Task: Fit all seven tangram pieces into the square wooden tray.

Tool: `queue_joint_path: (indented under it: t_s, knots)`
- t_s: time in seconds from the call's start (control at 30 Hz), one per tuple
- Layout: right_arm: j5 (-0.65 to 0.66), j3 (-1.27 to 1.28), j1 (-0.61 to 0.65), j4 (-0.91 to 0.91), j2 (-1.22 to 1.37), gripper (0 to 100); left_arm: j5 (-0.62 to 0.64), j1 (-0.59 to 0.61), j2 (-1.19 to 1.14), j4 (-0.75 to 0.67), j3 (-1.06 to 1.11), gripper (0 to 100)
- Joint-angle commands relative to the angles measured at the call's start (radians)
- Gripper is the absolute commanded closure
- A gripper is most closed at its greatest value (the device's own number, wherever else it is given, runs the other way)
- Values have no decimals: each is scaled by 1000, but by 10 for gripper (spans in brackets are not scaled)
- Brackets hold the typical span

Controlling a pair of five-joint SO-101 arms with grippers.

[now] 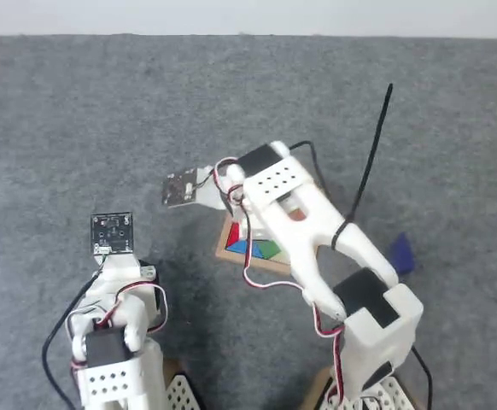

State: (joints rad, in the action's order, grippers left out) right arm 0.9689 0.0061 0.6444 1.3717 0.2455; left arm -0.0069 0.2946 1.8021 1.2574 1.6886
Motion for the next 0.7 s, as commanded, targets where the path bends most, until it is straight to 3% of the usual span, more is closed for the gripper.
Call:
queue_joint_path:
  t_s: [0.0,0.1,0.4,0.53,0.67]
  knots:
    - [-61,-28,-81,7,-56,796,-5,-6,17,3,-5,964]
    - [-117,-21,-189,13,-110,841,-5,-6,17,3,-5,964]
    - [-201,282,-532,-36,-277,815,-5,-6,17,3,-5,964]
    - [-402,477,-645,-239,-334,816,-5,-6,17,3,-5,964]
    - [-612,675,-668,-426,-440,816,-5,-6,17,3,-5,964]
